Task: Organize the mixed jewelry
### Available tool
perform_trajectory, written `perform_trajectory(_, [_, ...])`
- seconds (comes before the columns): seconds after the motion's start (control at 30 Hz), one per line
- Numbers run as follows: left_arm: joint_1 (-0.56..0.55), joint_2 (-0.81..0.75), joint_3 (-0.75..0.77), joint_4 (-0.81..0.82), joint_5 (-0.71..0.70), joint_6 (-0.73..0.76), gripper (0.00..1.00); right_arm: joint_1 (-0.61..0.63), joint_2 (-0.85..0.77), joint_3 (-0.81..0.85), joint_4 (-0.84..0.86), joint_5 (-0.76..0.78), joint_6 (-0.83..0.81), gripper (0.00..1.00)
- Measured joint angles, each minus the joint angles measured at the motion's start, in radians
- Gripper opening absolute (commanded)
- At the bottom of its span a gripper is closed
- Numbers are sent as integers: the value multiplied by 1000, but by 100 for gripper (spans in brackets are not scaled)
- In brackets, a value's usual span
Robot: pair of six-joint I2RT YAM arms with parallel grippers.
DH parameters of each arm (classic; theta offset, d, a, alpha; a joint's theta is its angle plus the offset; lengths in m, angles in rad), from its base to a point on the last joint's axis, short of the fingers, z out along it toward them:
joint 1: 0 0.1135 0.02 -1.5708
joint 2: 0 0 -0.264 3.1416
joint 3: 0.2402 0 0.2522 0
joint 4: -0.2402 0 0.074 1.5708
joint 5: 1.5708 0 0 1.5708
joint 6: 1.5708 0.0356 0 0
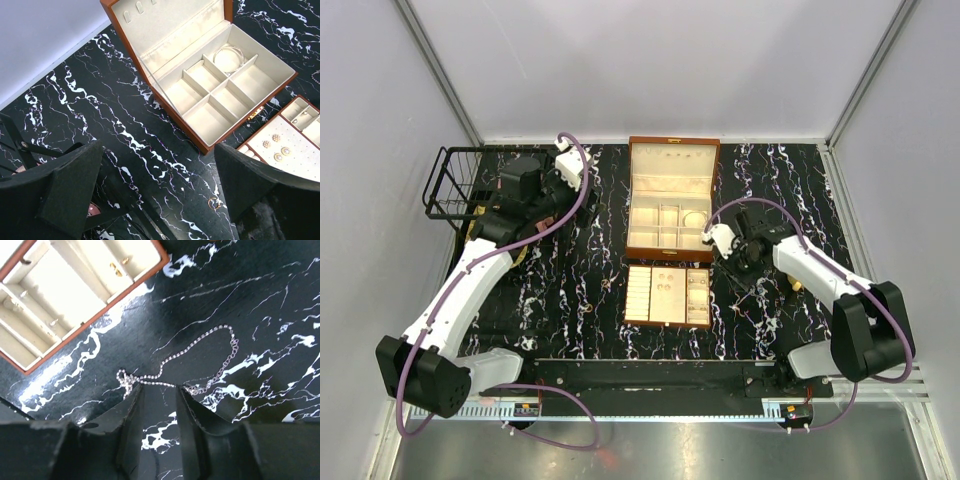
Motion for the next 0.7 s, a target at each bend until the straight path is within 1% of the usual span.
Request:
perform_trajectory(0.03, [0,0,0,2,0,0,99,0,-9,-6,-9,-1,-3,45])
perform_trajectory(0.17, [-1,0,-1,6,-1,0,99,0,-26,-19,-34,-14,-13,51])
perform_trajectory(0.33, [-3,0,-11,7,-2,-1,99,0,-28,-35,-61,-40,-27,52])
perform_trajectory(0.7, [-7,0,-13,7,-18,1,99,15,20,-60,-62,-63,-46,51])
